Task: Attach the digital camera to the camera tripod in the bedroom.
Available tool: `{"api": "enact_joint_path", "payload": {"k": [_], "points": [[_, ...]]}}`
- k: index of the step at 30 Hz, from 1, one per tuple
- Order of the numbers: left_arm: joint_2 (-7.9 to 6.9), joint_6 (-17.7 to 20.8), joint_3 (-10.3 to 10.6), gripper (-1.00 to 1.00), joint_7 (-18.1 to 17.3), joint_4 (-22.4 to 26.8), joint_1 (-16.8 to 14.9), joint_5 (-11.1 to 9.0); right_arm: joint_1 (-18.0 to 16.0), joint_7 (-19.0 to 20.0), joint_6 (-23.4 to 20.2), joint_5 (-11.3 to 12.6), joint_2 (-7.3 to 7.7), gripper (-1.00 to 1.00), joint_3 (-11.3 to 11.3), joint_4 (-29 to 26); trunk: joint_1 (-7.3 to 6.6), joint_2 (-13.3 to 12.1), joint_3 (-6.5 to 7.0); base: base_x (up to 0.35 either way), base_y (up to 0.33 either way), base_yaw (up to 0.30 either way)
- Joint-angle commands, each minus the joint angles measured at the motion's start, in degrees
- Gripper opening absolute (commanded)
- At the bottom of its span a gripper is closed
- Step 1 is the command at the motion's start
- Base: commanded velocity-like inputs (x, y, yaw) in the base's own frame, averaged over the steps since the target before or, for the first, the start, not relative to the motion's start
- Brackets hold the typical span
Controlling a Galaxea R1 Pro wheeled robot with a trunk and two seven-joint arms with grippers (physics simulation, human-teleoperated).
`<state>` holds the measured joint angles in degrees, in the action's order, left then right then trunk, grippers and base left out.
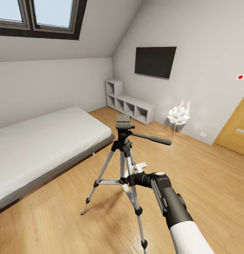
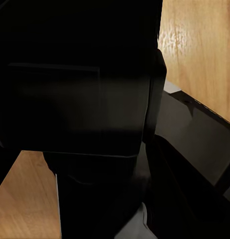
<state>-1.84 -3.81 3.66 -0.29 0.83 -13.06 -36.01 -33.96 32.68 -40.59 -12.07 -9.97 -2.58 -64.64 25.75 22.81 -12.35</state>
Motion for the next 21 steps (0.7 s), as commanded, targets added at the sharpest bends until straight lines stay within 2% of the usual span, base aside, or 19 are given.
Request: {"api": "enact_joint_path", "payload": {"k": [1,7,11,15,21], "points": [[0.0,-0.15,0.38,-1.0,-0.06,-0.04,-0.04,-0.28,-0.05,0.47,-0.11,-0.6,-0.03,1.0,0.07,-0.07,0.03,0.11,-0.11,0.0,0.0,0.0],[0.0,-0.15,0.38,-1.0,-0.06,-0.04,-0.04,-0.28,-0.05,-0.02,0.39,-0.45,-0.03,1.0,0.11,-0.05,0.03,0.11,-0.11,0.0,0.0,0.0],[0.0,-0.15,0.38,-1.0,-0.06,-0.04,-0.04,-0.28,-0.8,-1.49,2.21,-0.16,-0.03,1.0,0.12,0.36,0.03,0.11,-0.11,0.0,0.0,0.0],[-0.01,-0.15,0.38,-1.0,-0.06,-0.04,-0.04,-0.28,-5.01,-4.66,4.99,0.01,-0.03,1.0,0.16,6.83,0.03,0.11,-0.11,0.0,0.0,0.0],[-0.01,-0.15,0.38,-1.0,-0.06,-0.04,-0.04,-0.28,-6.59,-5.63,6.02,0.03,-0.03,1.0,0.16,9.45,0.03,0.11,-0.11,0.0,0.0,0.0]]}}
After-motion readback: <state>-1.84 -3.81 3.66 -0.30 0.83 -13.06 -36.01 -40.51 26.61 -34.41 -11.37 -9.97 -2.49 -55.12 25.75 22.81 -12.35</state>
